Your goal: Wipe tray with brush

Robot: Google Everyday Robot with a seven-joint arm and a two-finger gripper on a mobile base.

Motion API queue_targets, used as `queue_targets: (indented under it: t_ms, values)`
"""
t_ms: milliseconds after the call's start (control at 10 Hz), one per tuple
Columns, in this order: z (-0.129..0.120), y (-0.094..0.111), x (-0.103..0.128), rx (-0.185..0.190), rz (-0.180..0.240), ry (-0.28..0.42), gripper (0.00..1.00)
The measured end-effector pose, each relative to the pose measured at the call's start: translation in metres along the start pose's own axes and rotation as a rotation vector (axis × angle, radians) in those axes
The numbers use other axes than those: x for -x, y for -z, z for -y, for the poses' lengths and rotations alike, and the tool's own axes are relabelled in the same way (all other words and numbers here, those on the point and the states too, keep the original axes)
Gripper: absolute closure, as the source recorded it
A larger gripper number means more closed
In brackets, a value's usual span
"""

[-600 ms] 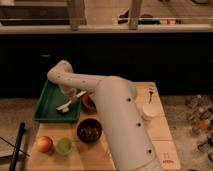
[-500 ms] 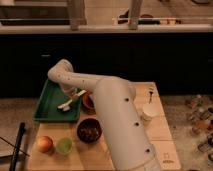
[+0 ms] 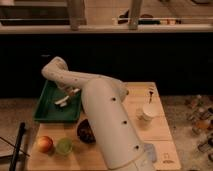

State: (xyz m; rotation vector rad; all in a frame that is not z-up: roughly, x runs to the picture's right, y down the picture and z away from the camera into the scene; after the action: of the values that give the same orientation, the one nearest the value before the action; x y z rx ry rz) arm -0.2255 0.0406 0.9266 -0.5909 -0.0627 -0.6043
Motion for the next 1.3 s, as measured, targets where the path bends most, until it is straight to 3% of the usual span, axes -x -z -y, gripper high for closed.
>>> queue_targets:
  t_ms: [300, 500, 900, 1300]
  values:
    - [-0.014, 0.005, 0.021, -0.009, 0.011, 0.071, 0.99]
    - [-0.033, 0.002, 0.022, 0.003, 0.013, 0.089, 0.99]
    - [-0.055, -0.011, -0.015, 0.041, -0.006, 0.029, 0.99]
    - [-0.032, -0.014, -0.051, 0.039, -0.036, -0.068, 0.99]
